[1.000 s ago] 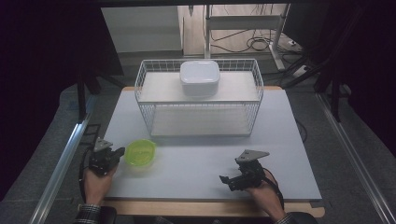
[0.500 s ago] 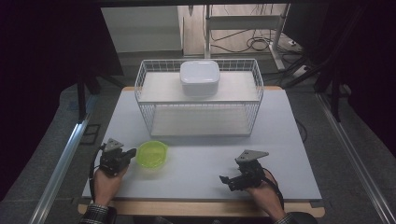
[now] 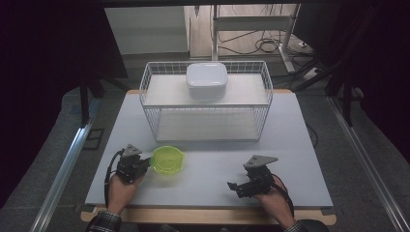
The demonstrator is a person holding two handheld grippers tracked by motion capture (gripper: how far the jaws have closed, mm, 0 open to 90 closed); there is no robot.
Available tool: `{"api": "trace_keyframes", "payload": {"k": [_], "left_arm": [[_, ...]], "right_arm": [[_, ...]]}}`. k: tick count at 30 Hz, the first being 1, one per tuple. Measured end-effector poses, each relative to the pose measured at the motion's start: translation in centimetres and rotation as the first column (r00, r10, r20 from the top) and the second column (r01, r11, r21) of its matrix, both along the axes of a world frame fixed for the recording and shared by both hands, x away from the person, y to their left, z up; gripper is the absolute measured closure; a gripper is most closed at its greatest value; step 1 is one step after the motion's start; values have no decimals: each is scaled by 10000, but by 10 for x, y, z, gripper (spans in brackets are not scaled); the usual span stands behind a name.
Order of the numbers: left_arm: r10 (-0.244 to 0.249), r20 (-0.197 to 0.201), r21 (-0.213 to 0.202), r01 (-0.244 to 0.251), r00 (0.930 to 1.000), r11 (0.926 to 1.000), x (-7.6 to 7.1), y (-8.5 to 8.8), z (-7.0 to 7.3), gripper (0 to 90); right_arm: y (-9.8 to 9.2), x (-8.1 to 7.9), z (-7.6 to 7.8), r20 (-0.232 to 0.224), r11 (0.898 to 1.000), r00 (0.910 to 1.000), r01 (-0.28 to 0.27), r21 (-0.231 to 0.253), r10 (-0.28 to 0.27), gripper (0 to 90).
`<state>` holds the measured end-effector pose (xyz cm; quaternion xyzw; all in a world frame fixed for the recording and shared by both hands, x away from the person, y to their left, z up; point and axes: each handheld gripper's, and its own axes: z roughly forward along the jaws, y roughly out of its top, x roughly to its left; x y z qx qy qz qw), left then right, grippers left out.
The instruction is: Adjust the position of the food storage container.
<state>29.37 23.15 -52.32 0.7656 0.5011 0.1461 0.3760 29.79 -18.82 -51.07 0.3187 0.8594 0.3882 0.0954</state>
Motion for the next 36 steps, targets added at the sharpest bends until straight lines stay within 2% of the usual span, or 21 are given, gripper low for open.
{"api": "trace_keyframes", "payload": {"k": [4,8,11,18,21,31,36], "left_arm": [[-207,-321,-36,206,9993,9998,1,2,-6,896],[-646,-485,-245,634,9967,9977,2,-3,-9,896],[-985,-484,-199,976,9940,9950,3,-8,-10,896],[-1382,-508,-392,1363,9891,9899,5,-22,-11,896],[-1563,-471,-325,1549,9866,9874,6,-30,-11,896],[-2317,-297,-46,2317,9723,9728,8,-60,-12,892],[-2697,-140,128,2698,9629,9628,7,-75,-12,891]], "right_arm": [[0,0,0,4,10000,10000,-6,-13,6,68],[0,0,0,-2,10000,10000,-3,-24,3,68],[0,0,-1,6,10000,10000,-4,-30,4,67],[0,0,-1,-3,10000,10000,19,-7,-19,68],[0,1,-1,-49,10000,10000,36,22,-36,67],[0,2,-2,-90,10000,9999,71,13,-71,68],[0,2,-2,-115,10000,9999,88,38,-88,68]]}}
